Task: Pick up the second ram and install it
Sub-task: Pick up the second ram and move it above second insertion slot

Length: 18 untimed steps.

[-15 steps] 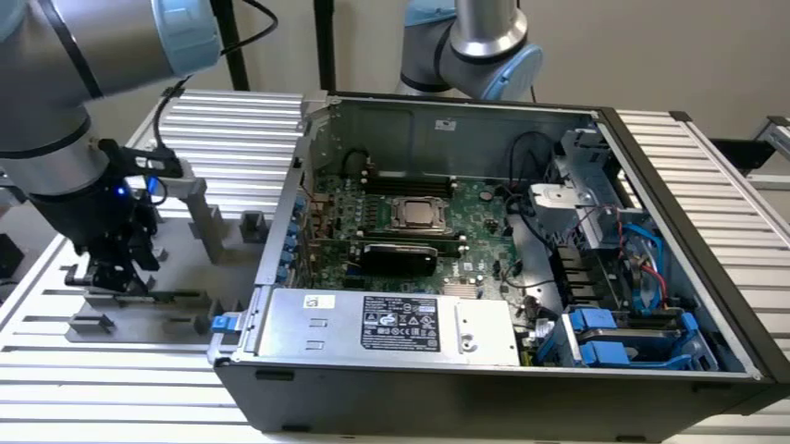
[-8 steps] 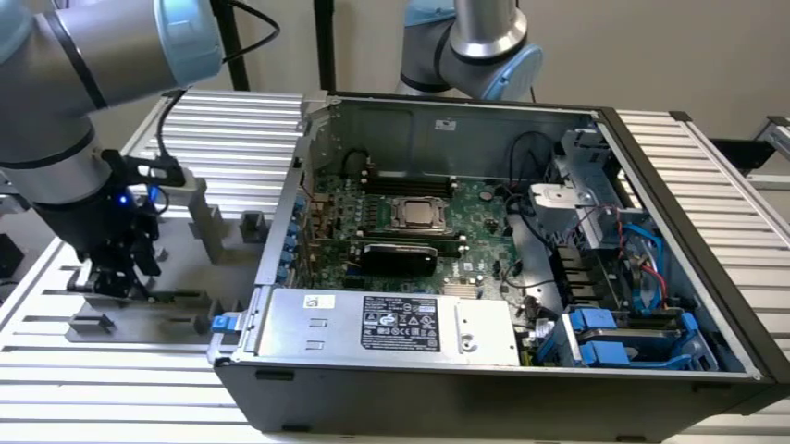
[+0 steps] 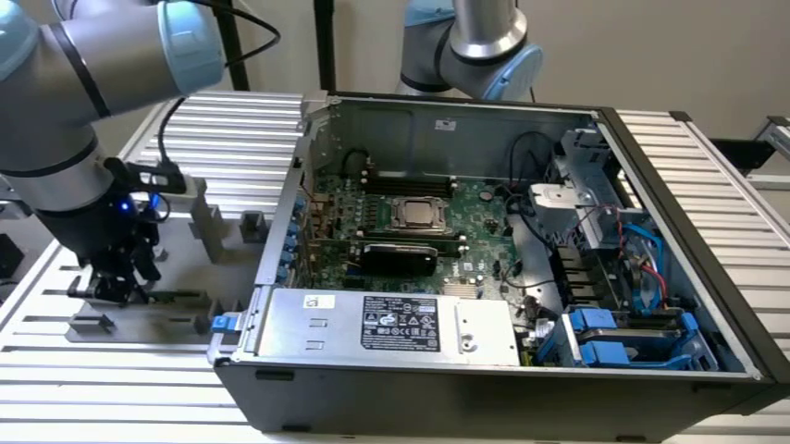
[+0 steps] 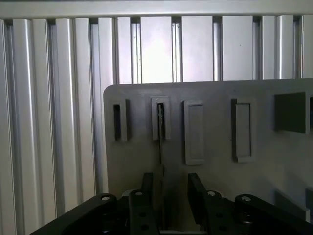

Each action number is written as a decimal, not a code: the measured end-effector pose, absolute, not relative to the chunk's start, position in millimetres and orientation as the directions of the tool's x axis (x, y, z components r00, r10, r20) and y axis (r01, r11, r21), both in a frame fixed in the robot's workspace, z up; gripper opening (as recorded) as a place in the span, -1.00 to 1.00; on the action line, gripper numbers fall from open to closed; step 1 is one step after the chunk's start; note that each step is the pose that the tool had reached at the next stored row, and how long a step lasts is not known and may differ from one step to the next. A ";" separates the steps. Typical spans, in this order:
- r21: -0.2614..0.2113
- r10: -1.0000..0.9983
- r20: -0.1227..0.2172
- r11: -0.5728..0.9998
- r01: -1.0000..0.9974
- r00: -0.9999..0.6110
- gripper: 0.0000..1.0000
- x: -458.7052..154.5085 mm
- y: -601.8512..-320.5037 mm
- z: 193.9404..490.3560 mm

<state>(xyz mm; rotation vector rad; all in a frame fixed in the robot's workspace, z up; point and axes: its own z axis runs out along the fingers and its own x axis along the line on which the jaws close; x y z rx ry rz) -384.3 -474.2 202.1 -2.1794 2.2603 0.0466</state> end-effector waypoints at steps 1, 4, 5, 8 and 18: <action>0.021 -0.999 -0.022 0.036 -0.999 -0.037 1.00 -384.3 -474.3 201.4; 0.021 -0.999 -0.021 0.036 -0.999 -0.037 1.00 -384.3 -474.5 200.1; 0.021 -0.999 -0.022 0.036 -0.999 -0.037 1.00 -384.1 -474.7 199.9; 0.021 -0.999 -0.022 0.036 -0.999 -0.037 1.00 -383.2 -474.9 199.3; 0.021 -0.999 -0.022 0.035 -0.999 -0.035 1.00 -378.6 -475.6 196.9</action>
